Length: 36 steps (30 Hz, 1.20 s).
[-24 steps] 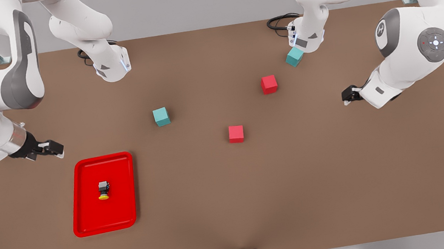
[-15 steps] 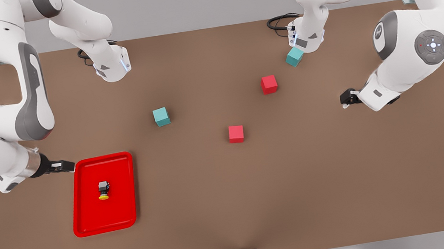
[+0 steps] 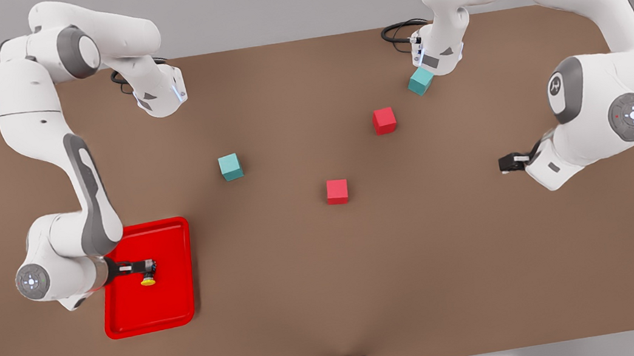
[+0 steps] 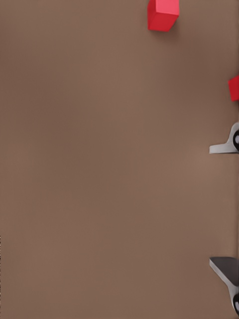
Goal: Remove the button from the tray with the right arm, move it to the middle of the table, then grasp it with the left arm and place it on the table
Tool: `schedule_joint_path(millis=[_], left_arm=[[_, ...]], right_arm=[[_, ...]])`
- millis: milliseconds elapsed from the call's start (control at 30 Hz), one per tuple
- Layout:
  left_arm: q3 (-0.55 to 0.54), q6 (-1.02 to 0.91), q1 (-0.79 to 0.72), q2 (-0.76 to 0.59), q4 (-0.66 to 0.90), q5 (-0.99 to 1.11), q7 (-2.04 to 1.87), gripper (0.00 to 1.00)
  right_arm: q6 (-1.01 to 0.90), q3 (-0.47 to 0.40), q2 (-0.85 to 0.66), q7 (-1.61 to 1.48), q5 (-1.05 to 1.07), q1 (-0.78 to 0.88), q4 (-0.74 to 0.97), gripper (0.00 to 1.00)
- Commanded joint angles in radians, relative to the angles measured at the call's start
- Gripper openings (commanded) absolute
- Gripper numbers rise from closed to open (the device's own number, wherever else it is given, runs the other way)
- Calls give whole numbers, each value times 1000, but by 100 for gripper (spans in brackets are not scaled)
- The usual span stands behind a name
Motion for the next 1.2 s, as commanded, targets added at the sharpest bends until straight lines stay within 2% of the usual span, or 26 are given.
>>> schedule_joint_path(millis=[0, 300, 600, 1000, 1167], left_arm=[[0, 18, 2, 2, 3, 2, -11, 100], [0, 13, -1, 1, -4, 2, -11, 100], [-2, 16, -7, 4, -7, 1, -12, 100], [-19, 3, -10, -21, 6, 6, -9, 100], [-25, 9, -22, -28, 5, 3, -41, 100]], right_arm=[[57, -1, 9, -139, -7, -6, -18, 100], [147, 1, 115, -162, -6, -9, -13, 100], [163, 1, 126, -162, -6, -1, -18, 100], [282, 1, 118, -162, -12, 0, -125, 100], [269, 1, 89, -156, -12, 0, -131, 100]])
